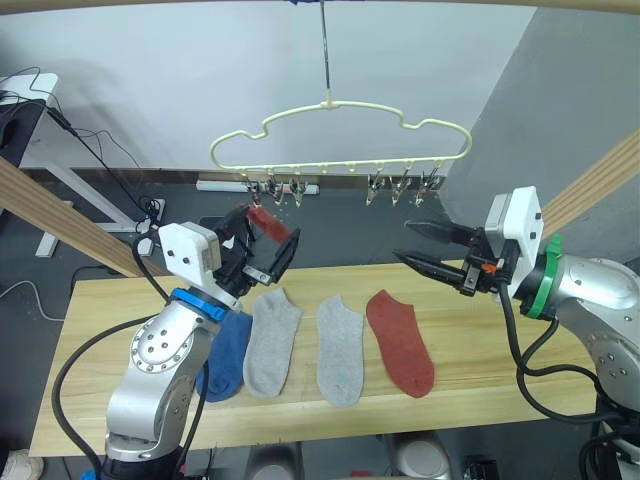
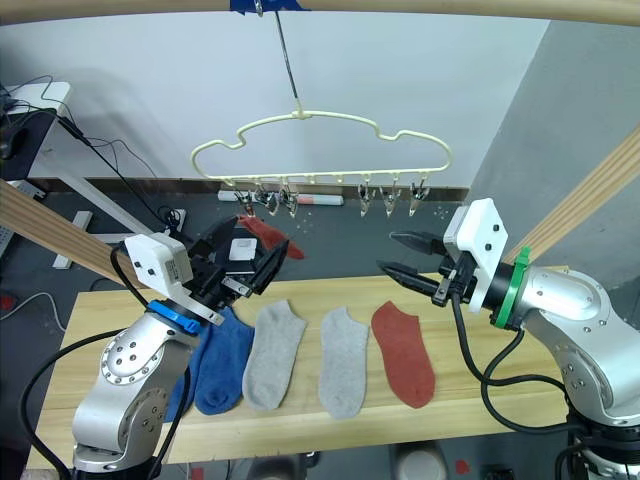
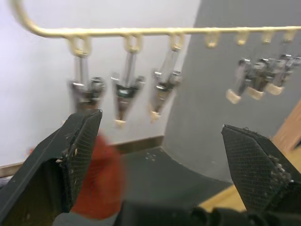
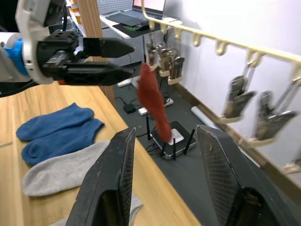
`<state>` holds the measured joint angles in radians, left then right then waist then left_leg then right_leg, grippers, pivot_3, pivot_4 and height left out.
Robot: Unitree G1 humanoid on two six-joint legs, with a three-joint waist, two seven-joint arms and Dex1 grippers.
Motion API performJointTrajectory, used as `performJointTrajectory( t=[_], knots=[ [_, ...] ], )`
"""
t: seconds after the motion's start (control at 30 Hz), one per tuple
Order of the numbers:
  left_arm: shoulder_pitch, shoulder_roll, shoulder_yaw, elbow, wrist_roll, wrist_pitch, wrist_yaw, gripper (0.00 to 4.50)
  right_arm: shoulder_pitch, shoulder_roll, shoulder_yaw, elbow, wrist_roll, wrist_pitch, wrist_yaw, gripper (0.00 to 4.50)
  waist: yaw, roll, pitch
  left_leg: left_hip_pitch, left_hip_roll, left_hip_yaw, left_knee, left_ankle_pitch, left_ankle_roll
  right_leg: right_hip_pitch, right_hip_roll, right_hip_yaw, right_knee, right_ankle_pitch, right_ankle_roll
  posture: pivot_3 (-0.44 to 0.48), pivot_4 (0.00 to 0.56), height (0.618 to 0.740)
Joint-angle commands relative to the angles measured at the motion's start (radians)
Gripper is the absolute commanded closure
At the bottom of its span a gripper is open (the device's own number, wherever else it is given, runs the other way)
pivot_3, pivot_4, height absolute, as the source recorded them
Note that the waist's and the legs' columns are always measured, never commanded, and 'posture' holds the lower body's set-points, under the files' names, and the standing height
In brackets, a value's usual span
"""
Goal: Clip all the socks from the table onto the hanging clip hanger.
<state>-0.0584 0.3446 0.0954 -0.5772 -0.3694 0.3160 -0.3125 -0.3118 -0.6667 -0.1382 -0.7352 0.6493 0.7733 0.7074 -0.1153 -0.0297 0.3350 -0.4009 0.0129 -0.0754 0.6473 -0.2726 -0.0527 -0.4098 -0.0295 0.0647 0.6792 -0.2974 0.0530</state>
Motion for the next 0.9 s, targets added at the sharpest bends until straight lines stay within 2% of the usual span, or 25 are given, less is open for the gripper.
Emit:
performJointTrajectory(
  t=[0.03, 0.07, 0.7, 0.83, 0.9],
  knots=[
    [-0.014, -0.009, -0.004, -0.008, 0.033, -0.037, 0.013, 1.09, 0.005, -0.029, -0.036, -0.05, 0.036, -0.001, -0.013, 2.34, 0.0, 0.0, 0.001, 0.0, 0.0, 0.0, 0.0, 0.0, 0.0, 0.0, 0.0, 0.0, 0.0, 0.0, 0.0, -0.259, 0.374, 0.74],
    [-0.015, -0.011, -0.006, -0.007, 0.037, -0.037, 0.014, 1.39, 0.005, -0.034, -0.037, -0.05, 0.042, -0.001, -0.015, 2.34, 0.0, 0.0, 0.001, 0.0, 0.0, 0.0, 0.0, 0.0, 0.0, 0.0, 0.0, 0.0, 0.0, 0.0, 0.0, -0.259, 0.374, 0.74],
    [-0.122, -0.097, -0.048, 0.15, 0.128, -0.109, 0.048, 1.39, -0.011, -0.075, -0.031, -0.019, 0.062, -0.025, -0.031, 2.34, -0.004, -0.002, 0.009, 0.0, -0.001, 0.001, 0.001, 0.0, 0.0, 0.0, 0.002, 0.0, 0.0, 0.0, 0.0, -0.287, 0.382, 0.74],
    [-0.141, -0.11, -0.052, 0.187, 0.135, -0.132, 0.044, 2.22, -0.015, -0.07, -0.029, -0.021, 0.065, -0.021, -0.042, 2.34, -0.008, -0.003, 0.013, 0.0, 0.0, 0.001, 0.001, 0.0, 0.0, 0.0, 0.002, -0.001, 0.0, 0.0, 0.0, -0.29, 0.381, 0.74],
    [-0.148, -0.113, -0.054, 0.199, 0.139, -0.141, 0.041, 2.22, -0.014, -0.071, -0.027, -0.022, 0.064, -0.023, -0.043, 2.34, -0.011, -0.003, 0.014, 0.0, 0.0, 0.001, 0.001, 0.0, 0.0, 0.0, 0.002, 0.0, 0.0, 0.0, 0.0, -0.29, 0.381, 0.74]
  ],
)
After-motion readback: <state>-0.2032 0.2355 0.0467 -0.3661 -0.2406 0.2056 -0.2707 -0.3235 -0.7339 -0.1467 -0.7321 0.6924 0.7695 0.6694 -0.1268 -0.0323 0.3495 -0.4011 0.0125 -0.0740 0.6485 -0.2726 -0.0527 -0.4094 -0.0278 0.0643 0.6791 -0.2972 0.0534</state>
